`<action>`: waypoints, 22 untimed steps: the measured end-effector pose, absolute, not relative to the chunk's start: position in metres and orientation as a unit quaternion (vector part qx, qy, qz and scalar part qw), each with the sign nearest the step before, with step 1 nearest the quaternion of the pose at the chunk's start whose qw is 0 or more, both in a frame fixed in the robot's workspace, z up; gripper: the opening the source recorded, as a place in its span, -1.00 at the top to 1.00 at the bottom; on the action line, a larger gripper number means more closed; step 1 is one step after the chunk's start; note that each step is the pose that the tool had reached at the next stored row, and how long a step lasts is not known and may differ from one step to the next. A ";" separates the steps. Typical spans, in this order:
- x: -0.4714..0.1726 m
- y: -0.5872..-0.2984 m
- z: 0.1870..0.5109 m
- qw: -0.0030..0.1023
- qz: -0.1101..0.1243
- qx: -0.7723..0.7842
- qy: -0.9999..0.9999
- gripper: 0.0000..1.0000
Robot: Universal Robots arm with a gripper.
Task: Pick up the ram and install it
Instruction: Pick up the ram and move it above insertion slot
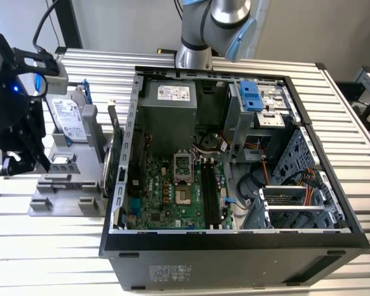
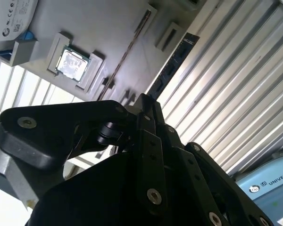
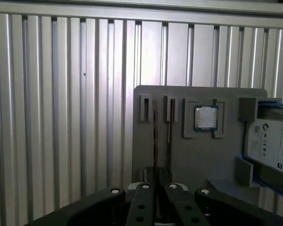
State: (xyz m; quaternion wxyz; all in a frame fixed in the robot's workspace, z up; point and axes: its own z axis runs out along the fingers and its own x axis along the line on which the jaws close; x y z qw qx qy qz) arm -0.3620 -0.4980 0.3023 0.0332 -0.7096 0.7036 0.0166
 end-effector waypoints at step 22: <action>-0.362 -0.498 0.349 0.033 0.017 -0.710 0.704 1.00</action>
